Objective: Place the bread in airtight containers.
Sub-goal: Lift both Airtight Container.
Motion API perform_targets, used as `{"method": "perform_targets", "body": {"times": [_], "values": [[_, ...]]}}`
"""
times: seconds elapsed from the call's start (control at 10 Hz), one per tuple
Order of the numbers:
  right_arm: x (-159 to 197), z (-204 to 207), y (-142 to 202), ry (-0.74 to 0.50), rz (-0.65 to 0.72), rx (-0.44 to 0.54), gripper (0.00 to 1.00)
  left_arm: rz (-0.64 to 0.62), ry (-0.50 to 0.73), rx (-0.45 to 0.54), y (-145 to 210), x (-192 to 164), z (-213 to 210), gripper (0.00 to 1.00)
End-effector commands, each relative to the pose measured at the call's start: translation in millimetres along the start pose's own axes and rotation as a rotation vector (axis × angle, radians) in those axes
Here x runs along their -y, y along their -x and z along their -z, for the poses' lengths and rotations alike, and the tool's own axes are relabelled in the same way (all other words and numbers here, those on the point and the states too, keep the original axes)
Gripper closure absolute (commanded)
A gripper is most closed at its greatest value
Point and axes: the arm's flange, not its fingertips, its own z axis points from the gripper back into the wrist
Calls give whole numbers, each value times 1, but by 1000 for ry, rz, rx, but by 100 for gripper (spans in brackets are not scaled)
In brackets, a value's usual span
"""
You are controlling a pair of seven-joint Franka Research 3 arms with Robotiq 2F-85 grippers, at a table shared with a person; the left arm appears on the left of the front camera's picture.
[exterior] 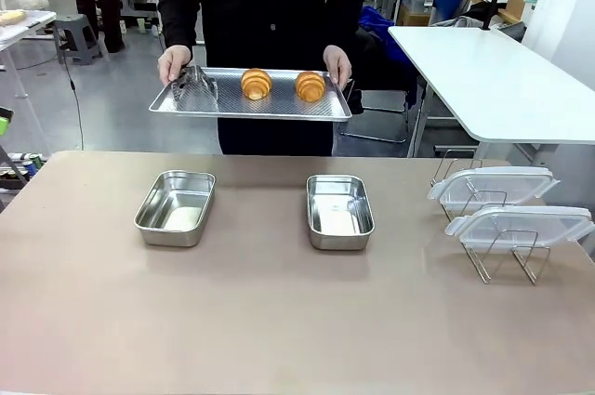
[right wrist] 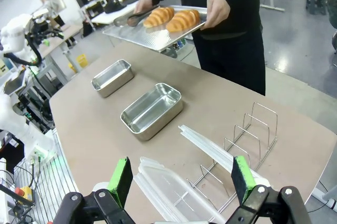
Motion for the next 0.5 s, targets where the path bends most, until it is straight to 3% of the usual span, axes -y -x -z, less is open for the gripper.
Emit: {"method": "perform_targets", "body": {"times": [0.0, 0.4], "values": [[3, 1, -2, -3, -27, 18, 0, 19, 11, 28, -1, -2, -1, 0], [0, 0, 0, 0, 0, 0, 0, 0, 0, 0, 0, 0, 0, 0]]}}
